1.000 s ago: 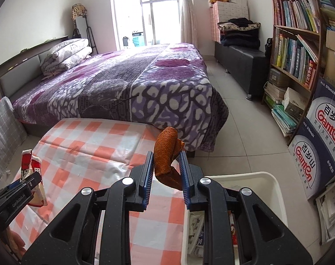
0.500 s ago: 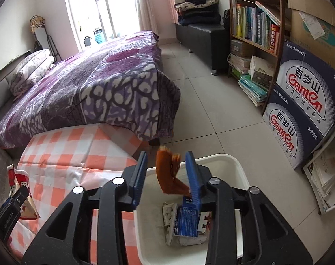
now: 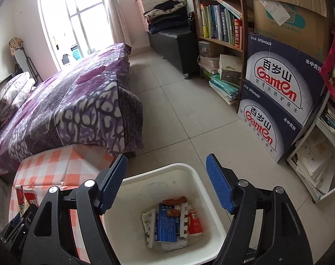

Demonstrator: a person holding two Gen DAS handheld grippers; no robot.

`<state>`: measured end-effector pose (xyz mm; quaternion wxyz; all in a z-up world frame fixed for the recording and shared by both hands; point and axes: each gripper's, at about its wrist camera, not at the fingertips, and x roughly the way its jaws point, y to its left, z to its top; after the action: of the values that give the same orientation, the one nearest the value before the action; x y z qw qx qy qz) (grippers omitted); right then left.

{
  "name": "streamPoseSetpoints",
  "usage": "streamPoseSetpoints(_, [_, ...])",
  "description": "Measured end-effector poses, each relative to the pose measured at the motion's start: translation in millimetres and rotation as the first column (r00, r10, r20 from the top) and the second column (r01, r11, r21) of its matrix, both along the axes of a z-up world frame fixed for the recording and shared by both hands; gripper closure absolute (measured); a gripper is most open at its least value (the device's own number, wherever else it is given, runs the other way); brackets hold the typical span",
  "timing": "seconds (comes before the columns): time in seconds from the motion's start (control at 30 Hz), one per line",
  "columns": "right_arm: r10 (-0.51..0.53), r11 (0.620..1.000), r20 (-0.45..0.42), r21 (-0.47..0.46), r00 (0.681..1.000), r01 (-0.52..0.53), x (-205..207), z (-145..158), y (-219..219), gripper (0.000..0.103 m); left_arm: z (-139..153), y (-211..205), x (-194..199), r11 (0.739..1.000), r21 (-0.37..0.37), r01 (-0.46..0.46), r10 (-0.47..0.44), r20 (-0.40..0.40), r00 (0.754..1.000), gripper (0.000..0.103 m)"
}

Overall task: Collect trash
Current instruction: 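Lower the red snack cup into the bin and open the left tool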

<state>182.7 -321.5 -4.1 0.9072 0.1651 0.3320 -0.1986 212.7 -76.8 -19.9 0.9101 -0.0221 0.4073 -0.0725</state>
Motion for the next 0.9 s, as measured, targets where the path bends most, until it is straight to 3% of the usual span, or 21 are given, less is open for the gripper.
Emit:
streamPoseSetpoints(0.27, [-0.056, 0.998, 0.020, 0.037, 0.998, 0.055, -16, 6, -33, 0.025, -13, -54, -10, 0.986, -0.054, 0.160, -0.163, -0.066, 0.984, 0.060])
streamPoseSetpoints(0.47, [-0.092, 0.993, 0.026, 0.077, 0.995, 0.090, -26, 6, -50, 0.022, -21, -80, -14, 0.950, -0.174, 0.260, -0.282, -0.120, 0.952, 0.053])
streamPoseSetpoints(0.57, [-0.099, 0.992, 0.028, 0.086, 0.995, 0.097, -29, 6, -52, 0.021, -19, -85, -16, 0.941, -0.205, 0.270, -0.297, -0.118, 0.947, 0.045])
streamPoseSetpoints(0.7, [-0.090, 0.993, 0.032, 0.080, 0.995, 0.087, -31, 7, -49, 0.021, -14, -84, -18, 0.944, -0.200, 0.262, -0.287, -0.109, 0.952, 0.044])
streamPoseSetpoints(0.9, [-0.043, 0.999, 0.047, 0.007, 0.998, 0.043, -30, 12, -19, 0.018, -1, -63, -28, 0.973, -0.121, 0.198, -0.205, -0.053, 0.977, 0.035])
